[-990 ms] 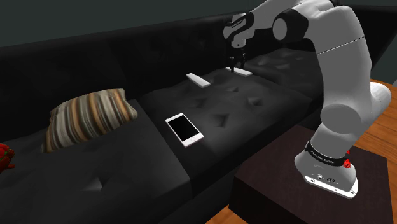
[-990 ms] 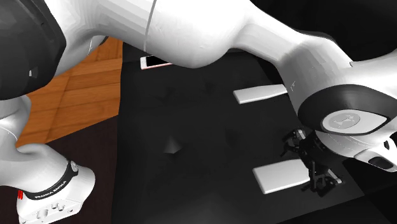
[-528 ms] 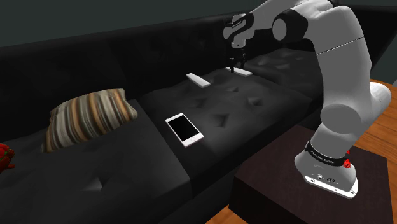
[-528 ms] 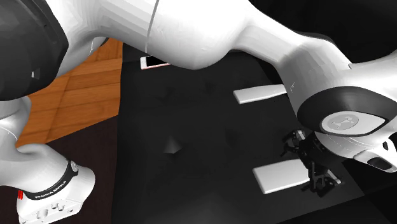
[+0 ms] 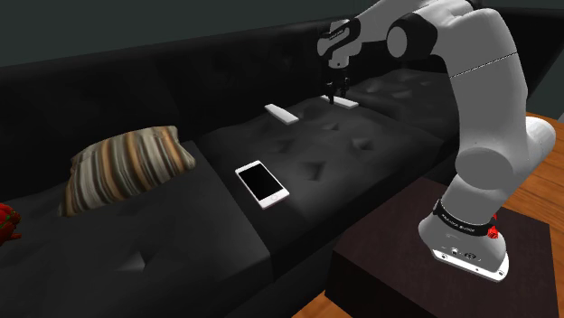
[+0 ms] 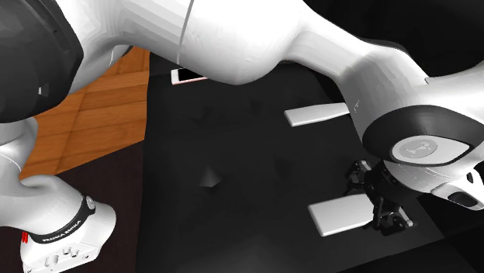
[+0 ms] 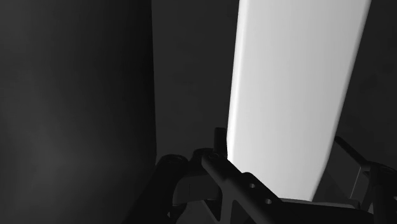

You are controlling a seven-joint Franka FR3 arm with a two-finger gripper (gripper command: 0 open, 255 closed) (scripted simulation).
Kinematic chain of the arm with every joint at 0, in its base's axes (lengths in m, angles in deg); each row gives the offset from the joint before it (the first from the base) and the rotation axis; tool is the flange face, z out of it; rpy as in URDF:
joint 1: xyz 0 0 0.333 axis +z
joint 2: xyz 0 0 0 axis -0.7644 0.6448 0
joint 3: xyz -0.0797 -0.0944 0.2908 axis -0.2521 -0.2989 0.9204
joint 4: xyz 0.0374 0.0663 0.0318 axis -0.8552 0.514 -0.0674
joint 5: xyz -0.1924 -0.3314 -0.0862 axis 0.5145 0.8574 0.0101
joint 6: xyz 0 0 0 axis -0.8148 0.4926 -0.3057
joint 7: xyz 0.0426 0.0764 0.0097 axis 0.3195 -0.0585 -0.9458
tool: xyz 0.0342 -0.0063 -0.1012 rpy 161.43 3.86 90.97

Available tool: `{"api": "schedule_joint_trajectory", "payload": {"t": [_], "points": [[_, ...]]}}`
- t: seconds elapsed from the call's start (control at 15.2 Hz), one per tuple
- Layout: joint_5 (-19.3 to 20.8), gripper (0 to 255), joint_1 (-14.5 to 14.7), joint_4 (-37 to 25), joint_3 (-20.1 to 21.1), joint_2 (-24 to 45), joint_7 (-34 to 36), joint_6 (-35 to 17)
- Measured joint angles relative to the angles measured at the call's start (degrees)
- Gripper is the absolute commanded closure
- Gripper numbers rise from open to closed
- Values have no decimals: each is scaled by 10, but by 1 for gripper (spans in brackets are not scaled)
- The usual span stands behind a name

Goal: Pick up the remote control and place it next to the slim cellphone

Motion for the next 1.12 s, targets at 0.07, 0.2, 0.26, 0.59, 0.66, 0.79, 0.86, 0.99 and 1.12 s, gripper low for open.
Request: {"api": "schedule_joint_trajectory", "payload": {"t": [0.07, 0.2, 0.26, 0.59, 0.66, 0.79, 0.86, 0.99, 1.12], "points": [[0, 255, 0, 0, 0, 0, 0, 0], [1, 255, 1, 0, 0, -2, 0, 2], [1, 255, 0, -4, -1, -3, 0, 8], [5, 255, 1, -20, -3, -16, 3, 36], [5, 255, 1, -22, -3, -20, 2, 41], [7, 255, 0, -32, -4, -23, 3, 54], [7, 255, 0, -38, -5, -24, 3, 61], [8, 255, -1, -49, -5, -28, 4, 76], [9, 255, -2, -63, -6, -28, 4, 90]]}}
